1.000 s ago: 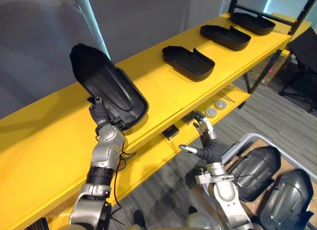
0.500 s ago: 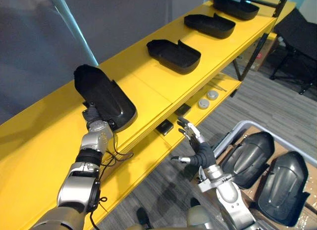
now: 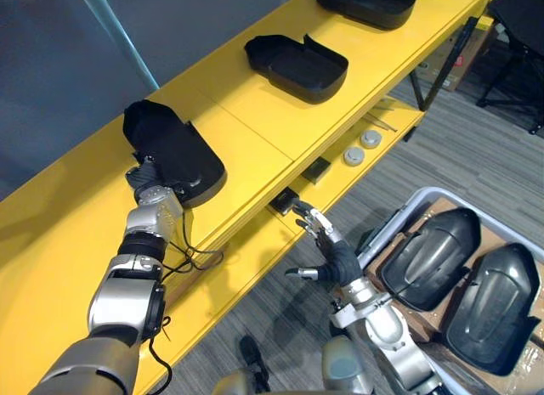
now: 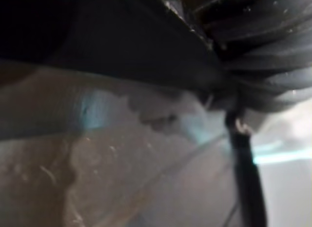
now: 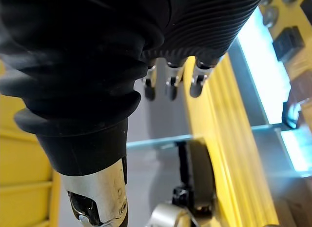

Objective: Walk over and take plastic housings, then place them on the shelf

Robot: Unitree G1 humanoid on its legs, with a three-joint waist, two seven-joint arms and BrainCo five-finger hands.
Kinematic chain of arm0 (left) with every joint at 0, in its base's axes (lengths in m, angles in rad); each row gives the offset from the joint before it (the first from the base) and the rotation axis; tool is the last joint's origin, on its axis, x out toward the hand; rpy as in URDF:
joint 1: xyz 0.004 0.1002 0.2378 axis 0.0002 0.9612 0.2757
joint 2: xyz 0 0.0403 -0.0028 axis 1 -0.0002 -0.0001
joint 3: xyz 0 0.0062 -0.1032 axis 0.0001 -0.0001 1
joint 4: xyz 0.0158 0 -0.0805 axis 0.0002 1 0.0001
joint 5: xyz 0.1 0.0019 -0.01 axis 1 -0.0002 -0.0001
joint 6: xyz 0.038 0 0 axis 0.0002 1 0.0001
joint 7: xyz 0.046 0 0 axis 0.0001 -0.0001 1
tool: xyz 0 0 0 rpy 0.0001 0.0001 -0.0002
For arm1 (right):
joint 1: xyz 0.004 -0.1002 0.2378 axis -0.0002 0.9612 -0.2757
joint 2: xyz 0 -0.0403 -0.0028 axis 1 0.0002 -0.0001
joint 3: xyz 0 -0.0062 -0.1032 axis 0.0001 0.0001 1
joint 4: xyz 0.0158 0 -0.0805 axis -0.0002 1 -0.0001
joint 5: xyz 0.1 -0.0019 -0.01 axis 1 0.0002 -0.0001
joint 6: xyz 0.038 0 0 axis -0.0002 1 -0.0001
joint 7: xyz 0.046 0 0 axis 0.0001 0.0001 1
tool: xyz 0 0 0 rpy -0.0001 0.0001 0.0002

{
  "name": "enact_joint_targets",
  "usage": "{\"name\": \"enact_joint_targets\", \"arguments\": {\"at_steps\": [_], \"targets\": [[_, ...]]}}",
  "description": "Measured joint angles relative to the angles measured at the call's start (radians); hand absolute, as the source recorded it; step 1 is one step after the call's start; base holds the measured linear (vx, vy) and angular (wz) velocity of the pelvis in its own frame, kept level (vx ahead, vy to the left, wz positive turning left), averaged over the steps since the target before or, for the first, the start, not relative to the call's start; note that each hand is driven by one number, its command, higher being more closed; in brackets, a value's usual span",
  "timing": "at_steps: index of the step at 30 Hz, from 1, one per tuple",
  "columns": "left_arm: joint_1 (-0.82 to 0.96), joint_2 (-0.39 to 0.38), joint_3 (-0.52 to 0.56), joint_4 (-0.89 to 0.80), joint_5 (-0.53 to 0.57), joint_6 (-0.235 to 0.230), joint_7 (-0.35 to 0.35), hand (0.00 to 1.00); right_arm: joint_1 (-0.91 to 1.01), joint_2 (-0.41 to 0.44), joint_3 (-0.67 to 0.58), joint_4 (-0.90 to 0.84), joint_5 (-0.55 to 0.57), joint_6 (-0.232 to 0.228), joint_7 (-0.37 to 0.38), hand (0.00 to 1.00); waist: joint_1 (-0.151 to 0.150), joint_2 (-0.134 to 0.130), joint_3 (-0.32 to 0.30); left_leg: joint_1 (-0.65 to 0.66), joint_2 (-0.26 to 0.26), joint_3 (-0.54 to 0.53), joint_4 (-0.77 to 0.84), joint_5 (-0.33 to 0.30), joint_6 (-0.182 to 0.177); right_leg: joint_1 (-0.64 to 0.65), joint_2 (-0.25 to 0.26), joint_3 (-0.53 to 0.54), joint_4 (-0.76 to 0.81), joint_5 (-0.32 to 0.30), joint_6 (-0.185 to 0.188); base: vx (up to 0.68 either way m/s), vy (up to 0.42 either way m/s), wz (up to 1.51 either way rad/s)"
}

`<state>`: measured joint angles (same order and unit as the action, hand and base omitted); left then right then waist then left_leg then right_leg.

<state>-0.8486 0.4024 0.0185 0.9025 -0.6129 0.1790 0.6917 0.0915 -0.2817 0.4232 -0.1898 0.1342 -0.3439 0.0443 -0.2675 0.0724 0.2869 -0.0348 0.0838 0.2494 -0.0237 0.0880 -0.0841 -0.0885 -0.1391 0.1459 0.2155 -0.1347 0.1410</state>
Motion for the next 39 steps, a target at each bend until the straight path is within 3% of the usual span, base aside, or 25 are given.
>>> {"name": "enact_joint_targets", "arguments": {"at_steps": [6,12,16,21,25,29,31,33,36,39], "targets": [[0.0,0.02,0.001,0.031,-0.019,-0.04,0.015,0.0,0.004,0.0,-0.005,-0.005,0.001,0.0,0.002,0.0,-0.021,-0.003,0.002,0.003,0.0,0.019,0.0,-0.003,-0.002,-0.012,0.001,0.022,0.0,0.002,0.003,0.0,0.004,-0.09],[-0.012,0.022,0.008,0.05,-0.057,-0.05,0.041,0.0,0.034,0.003,-0.037,-0.042,0.01,-0.001,0.043,0.0,-0.022,-0.012,0.007,0.024,0.004,0.033,-0.001,-0.008,-0.004,0.003,0.005,0.033,-0.005,0.003,0.003,0.01,-0.001,-0.08],[-0.012,0.022,0.008,0.052,-0.087,-0.085,0.048,0.0,0.043,0.005,-0.043,-0.042,0.01,-0.001,0.05,0.0,-0.022,-0.016,0.01,0.034,0.005,0.033,-0.003,-0.011,-0.005,0.019,0.004,0.031,-0.018,0.005,0.006,0.0,0.0,0.0],[-0.012,0.022,0.022,0.008,-0.095,-0.206,0.13,0.0,0.057,0.022,-0.034,-0.036,0.003,-0.008,0.041,0.0,-0.022,-0.021,0.007,0.034,0.005,0.027,-0.005,-0.012,-0.004,0.037,0.003,0.022,-0.031,0.014,0.01,0.02,-0.001,0.03],[-0.011,0.022,0.06,-0.148,-0.05,-0.27,0.193,0.0,0.066,0.026,0.013,-0.015,-0.027,-0.024,0.011,0.0,-0.017,-0.043,-0.007,0.036,0.006,0.009,-0.005,-0.012,-0.004,0.063,0.002,0.004,-0.052,0.021,0.011,0.03,0.0,0.13],[0.044,0.022,0.094,-0.267,0.012,-0.291,0.199,0.0,0.069,0.046,0.051,0.011,-0.055,-0.034,-0.045,0.0,-0.002,-0.062,-0.046,0.036,0.007,0.004,-0.014,-0.011,-0.004,0.076,0.001,-0.006,-0.082,0.031,0.011,0.01,0.001,0.06],[0.121,0.022,0.103,-0.375,0.114,-0.312,0.2,0.0,0.087,0.049,0.063,0.013,-0.076,-0.034,-0.082,0.0,0.017,-0.065,-0.076,0.039,0.002,-0.001,-0.022,-0.011,-0.004,0.093,-0.002,-0.012,-0.105,0.04,0.014,0.04,0.012,0.08],[0.221,0.021,0.121,-0.546,0.279,-0.303,0.201,0.0,0.097,0.053,0.072,0.013,-0.092,-0.034,-0.118,0.0,0.035,-0.062,-0.104,0.041,-0.004,-0.013,-0.03,-0.009,-0.002,0.097,-0.004,-0.031,-0.105,0.04,0.014,0.03,0.003,0.17],[0.379,0.011,0.12,-0.797,0.403,-0.306,0.177,0.0,0.108,0.053,0.077,0.013,-0.089,-0.031,-0.166,0.0,0.046,-0.058,-0.12,0.071,-0.007,-0.037,-0.051,-0.004,-0.003,0.135,-0.006,-0.065,-0.11,0.04,0.014,0.03,-0.002,0.22],[0.68,-0.124,0.069,-1.136,0.506,-0.314,0.109,0.0,0.145,0.067,0.045,0.012,-0.069,-0.031,-0.228,0.0,0.077,-0.044,-0.177,0.07,-0.016,-0.056,-0.056,-0.004,-0.003,0.151,-0.014,-0.094,-0.124,0.04,0.014,0.04,0.006,0.21]]}}
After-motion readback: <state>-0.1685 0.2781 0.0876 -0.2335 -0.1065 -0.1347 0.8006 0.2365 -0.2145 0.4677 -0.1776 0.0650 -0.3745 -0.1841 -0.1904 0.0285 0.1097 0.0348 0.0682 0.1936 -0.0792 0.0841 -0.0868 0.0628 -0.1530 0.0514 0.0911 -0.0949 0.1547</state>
